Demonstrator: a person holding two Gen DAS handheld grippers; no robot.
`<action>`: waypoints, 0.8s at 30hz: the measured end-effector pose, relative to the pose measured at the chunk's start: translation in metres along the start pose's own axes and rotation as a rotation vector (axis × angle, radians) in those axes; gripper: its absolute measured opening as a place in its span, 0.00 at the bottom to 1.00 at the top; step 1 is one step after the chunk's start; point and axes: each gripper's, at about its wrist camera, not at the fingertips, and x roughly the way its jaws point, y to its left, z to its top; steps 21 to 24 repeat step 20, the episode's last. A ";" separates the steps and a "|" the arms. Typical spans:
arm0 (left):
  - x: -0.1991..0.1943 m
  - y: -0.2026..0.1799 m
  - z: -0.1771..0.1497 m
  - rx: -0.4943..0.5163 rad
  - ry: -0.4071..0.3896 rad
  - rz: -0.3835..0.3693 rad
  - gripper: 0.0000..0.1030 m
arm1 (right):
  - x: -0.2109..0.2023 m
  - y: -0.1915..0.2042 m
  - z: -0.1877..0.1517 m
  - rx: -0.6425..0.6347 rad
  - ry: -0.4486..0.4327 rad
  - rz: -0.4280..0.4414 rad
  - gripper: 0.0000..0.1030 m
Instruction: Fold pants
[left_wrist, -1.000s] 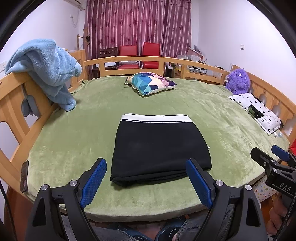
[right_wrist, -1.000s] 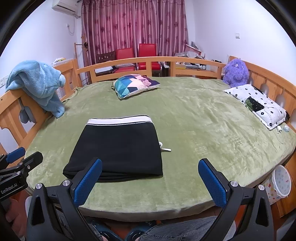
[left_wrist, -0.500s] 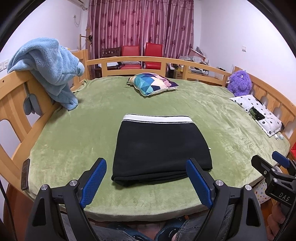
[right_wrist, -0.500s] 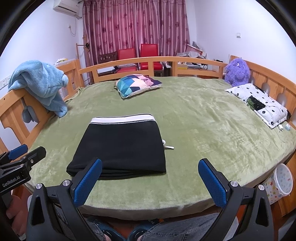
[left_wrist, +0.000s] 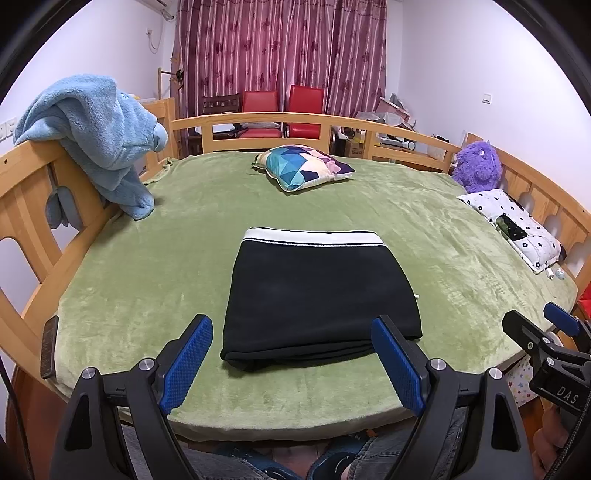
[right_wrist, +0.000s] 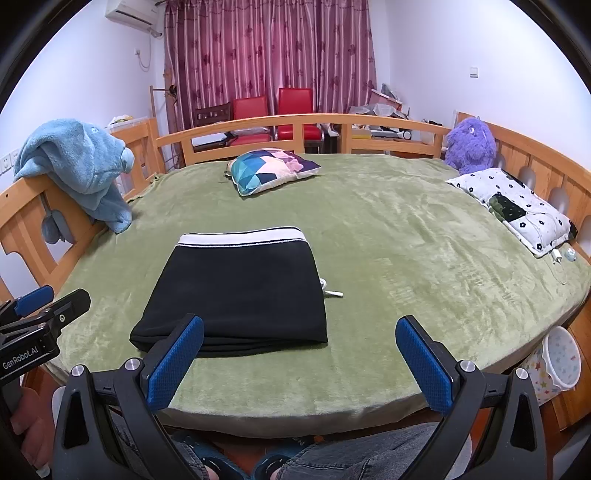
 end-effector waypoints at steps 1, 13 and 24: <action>-0.001 -0.002 0.000 -0.002 0.001 0.000 0.85 | 0.000 0.000 0.000 0.000 0.000 0.001 0.99; -0.003 0.000 0.000 -0.023 -0.012 0.004 0.85 | -0.005 0.007 0.002 -0.006 -0.006 -0.003 0.99; 0.012 0.006 0.002 -0.026 0.001 -0.007 0.85 | 0.004 0.017 0.005 -0.007 -0.007 0.004 0.99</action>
